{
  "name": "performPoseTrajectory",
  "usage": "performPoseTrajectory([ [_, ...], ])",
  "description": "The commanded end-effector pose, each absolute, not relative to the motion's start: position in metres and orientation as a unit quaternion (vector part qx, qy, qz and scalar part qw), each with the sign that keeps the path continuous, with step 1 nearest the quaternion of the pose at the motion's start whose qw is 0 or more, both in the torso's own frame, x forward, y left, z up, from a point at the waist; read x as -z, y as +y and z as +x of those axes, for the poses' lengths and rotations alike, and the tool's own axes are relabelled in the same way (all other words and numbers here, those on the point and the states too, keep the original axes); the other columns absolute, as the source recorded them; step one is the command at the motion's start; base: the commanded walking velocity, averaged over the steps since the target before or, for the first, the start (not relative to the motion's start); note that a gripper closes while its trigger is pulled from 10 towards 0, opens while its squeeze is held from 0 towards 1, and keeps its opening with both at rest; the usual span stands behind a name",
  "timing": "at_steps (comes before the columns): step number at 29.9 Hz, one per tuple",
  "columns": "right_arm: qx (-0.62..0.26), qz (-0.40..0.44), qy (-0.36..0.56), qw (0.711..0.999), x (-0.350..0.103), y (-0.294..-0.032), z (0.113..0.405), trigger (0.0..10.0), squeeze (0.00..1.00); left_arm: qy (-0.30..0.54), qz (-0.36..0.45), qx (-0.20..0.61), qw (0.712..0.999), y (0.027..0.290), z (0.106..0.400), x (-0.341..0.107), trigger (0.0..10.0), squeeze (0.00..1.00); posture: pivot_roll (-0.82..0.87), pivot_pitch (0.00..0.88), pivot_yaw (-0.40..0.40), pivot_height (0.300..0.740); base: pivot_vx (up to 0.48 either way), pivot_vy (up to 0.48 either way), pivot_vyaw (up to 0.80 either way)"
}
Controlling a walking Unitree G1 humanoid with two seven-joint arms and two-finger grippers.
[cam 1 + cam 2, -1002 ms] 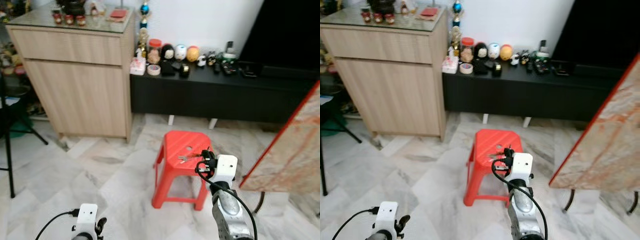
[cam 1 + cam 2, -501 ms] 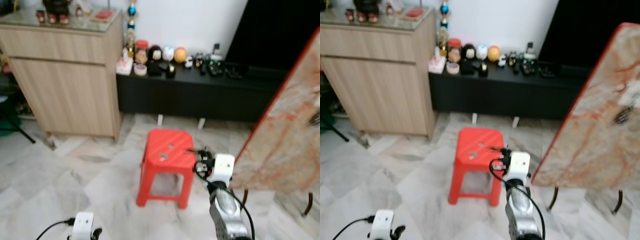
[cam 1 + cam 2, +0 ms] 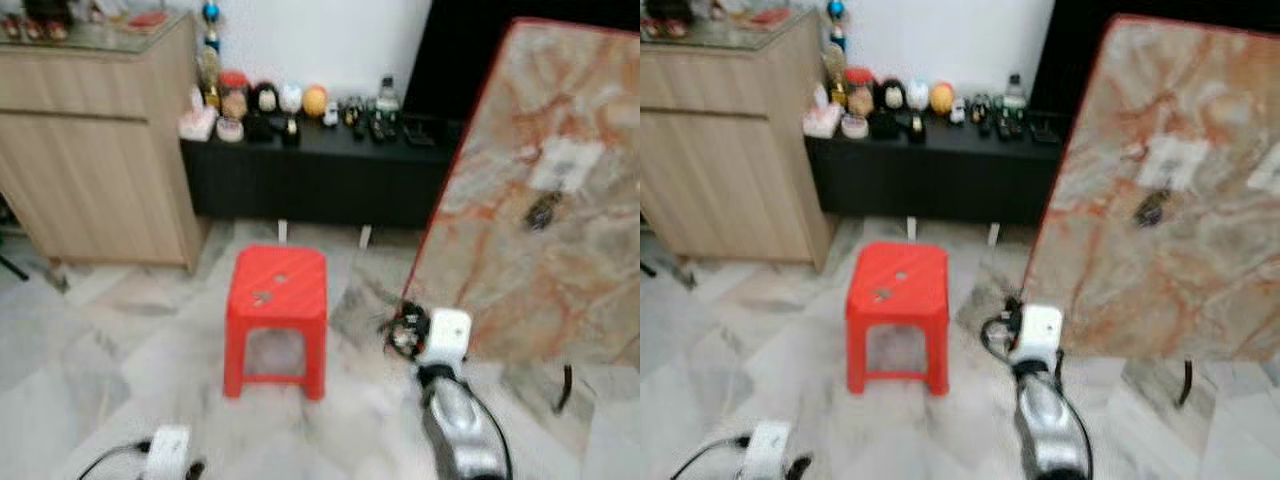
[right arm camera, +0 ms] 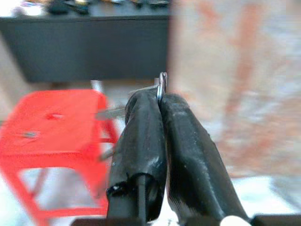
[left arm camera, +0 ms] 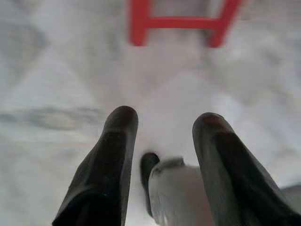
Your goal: Hang keys on a hook
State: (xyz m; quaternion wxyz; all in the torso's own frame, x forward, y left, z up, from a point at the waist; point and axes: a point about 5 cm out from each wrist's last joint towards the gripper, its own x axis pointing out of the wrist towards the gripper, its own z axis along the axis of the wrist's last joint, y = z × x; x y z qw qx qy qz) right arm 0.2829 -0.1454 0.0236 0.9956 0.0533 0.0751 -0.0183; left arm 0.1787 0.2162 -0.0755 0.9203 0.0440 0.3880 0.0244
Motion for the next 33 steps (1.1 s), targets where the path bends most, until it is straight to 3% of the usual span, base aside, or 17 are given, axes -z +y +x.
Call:
performPoseTrajectory([
  [1, 0.016, 0.061, 0.061, 0.996, -0.0303, -0.1401, 0.2882, 10.0, 0.0, 0.398, 0.057, -0.026, 0.915, 0.224, 0.1755, 0.0759, 10.0, 0.0, 0.07, 0.0, -0.105, 0.74, 0.0, -0.469, 0.0],
  [24, 0.018, 0.062, 0.059, 0.996, -0.0312, -0.1401, 0.2894, 10.0, 0.0, 0.403, 0.058, -0.022, 0.913, 0.2224, 0.1709, 0.0782, 10.0, 0.0, 0.07, 0.0, -0.11, 0.74, 0.0, -0.461, 0.0],
  [33, 0.022, 0.06, 0.056, 0.996, -0.0323, -0.1419, 0.2899, 10.0, 0.0, 0.404, 0.047, -0.026, 0.913, 0.2219, 0.17, 0.0788, 10.0, 0.0, 0.06, 0.0, -0.114, 0.74, 0.0, 0.0, 0.0],
])
